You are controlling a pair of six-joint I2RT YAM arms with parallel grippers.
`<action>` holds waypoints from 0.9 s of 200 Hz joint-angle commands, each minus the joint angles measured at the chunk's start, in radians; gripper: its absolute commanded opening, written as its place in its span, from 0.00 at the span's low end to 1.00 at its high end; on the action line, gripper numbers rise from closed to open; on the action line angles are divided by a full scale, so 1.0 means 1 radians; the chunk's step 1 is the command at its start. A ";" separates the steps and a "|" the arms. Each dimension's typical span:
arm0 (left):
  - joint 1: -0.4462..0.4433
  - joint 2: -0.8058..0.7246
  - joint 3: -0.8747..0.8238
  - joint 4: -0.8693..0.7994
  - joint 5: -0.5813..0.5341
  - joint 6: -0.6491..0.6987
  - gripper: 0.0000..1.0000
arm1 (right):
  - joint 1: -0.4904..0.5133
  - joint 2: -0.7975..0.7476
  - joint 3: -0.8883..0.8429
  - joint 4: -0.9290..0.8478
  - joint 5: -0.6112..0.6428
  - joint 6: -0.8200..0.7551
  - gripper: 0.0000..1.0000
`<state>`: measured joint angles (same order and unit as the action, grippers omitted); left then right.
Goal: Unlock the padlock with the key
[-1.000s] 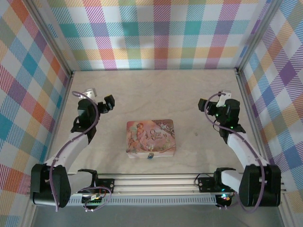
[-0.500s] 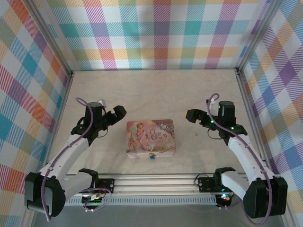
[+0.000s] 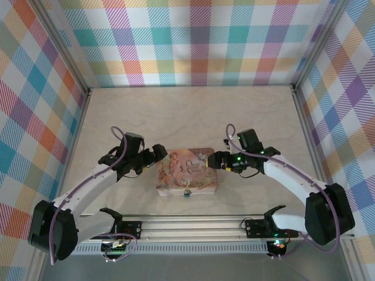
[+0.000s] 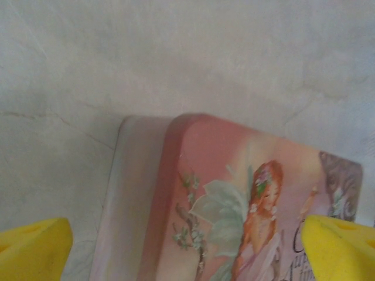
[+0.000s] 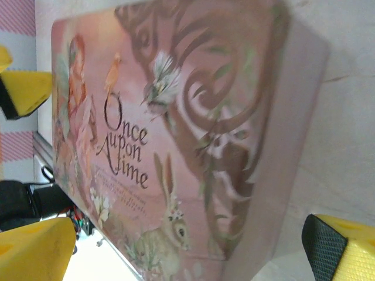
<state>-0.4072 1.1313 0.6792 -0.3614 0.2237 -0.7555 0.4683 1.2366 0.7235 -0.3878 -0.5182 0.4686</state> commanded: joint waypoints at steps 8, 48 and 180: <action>-0.039 0.062 -0.001 0.035 0.046 -0.029 1.00 | 0.055 0.011 -0.030 0.018 -0.035 0.070 1.00; -0.075 0.125 0.049 0.059 0.047 -0.030 1.00 | 0.094 0.009 -0.063 0.065 -0.040 0.119 1.00; -0.085 0.395 0.342 0.033 -0.033 0.071 1.00 | 0.108 0.196 0.127 0.160 0.016 0.115 1.00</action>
<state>-0.4835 1.4796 0.9360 -0.3237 0.1741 -0.7200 0.5671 1.3842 0.7700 -0.3420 -0.5045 0.5949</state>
